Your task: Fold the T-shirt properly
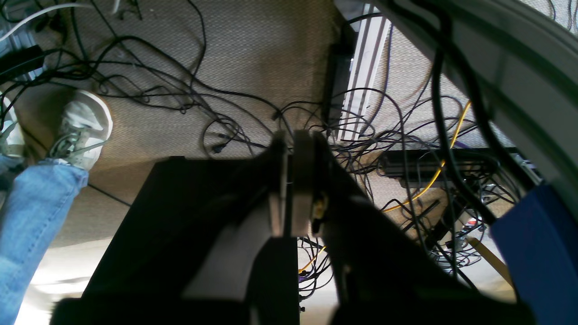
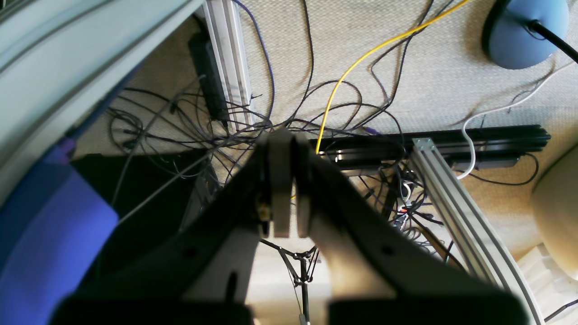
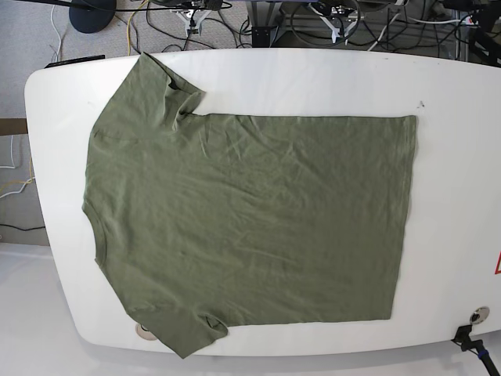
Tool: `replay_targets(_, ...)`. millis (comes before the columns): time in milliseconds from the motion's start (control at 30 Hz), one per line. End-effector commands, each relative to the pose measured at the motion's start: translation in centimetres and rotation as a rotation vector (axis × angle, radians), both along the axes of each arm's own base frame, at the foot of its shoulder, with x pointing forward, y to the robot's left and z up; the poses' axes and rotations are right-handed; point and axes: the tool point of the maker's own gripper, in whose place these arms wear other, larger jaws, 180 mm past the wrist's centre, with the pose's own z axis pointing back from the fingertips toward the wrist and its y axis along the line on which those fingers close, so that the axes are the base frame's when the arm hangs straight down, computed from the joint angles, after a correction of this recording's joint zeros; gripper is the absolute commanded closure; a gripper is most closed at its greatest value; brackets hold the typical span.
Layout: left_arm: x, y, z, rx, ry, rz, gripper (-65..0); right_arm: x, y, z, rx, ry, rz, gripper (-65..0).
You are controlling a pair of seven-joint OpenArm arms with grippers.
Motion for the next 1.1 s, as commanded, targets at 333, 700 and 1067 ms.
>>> replay_targets(333,0.62,-0.37,-0.01,-0.009,-0.012,0.009,-0.5,1.12,-0.15,-0.05,0.004,-0.041,0.003,-0.4)
replay_targets(700,0.47,-0.23,-0.01,-0.006,-0.009,0.006,-0.8,1.20,-0.07,-0.05,0.006,-0.044,0.003,-0.3)
replay_targets(1067,1.27,-0.14,0.00,-0.006,-0.046,0.011,-1.4,1.36,-0.08,-0.05,0.012,-0.057,0.000,-0.9)
